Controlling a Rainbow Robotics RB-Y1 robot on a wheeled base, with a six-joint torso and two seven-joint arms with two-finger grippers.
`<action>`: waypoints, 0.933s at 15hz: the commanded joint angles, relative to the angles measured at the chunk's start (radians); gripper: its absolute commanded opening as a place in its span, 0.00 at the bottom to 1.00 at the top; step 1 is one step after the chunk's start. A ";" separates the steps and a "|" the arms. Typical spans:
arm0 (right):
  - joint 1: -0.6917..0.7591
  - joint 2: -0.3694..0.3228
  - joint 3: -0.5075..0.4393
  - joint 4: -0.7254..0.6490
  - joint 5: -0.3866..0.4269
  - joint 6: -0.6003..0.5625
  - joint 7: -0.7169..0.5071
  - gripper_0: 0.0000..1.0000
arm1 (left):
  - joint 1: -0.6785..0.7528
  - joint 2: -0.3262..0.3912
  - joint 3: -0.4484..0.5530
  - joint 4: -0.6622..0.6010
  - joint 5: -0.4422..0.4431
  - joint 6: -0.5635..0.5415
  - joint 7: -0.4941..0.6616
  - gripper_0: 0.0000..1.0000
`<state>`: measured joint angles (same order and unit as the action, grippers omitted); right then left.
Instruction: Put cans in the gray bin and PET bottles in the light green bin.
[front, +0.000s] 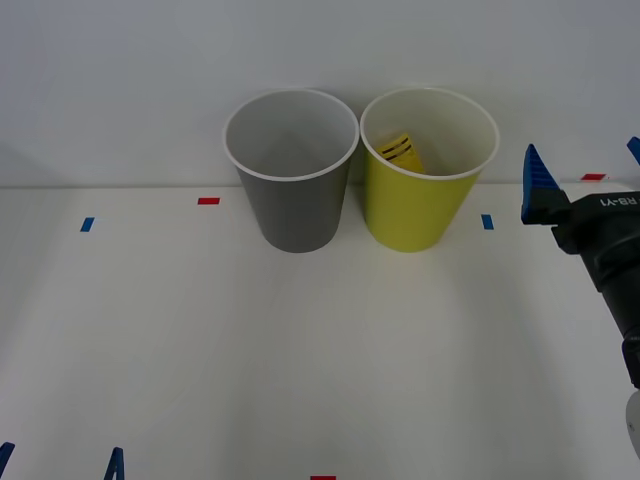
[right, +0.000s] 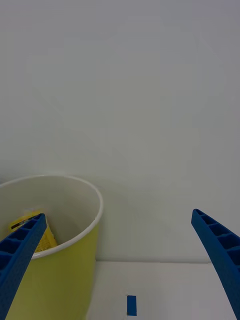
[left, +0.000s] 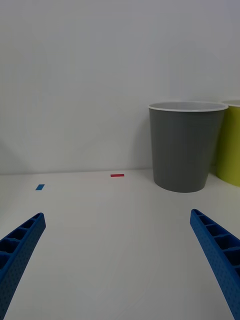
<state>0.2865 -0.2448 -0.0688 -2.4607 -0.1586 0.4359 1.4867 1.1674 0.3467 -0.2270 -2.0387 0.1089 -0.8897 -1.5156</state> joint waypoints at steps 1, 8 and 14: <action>0.066 0.004 0.004 -0.009 -0.013 -0.046 0.003 1.00 | 0.000 0.000 0.000 0.000 0.000 0.000 0.000 1.00; 0.115 -0.048 0.030 0.109 -0.096 -0.282 0.023 1.00 | 0.000 0.000 0.000 0.000 0.000 0.000 0.000 1.00; 0.272 -0.131 0.090 0.270 -0.117 -0.686 0.070 1.00 | 0.000 0.000 0.000 0.000 0.000 0.000 0.000 1.00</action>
<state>0.5167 -0.3523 0.0100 -2.2127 -0.2679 -0.2009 1.5428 1.1674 0.3467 -0.2270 -2.0387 0.1089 -0.8897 -1.5156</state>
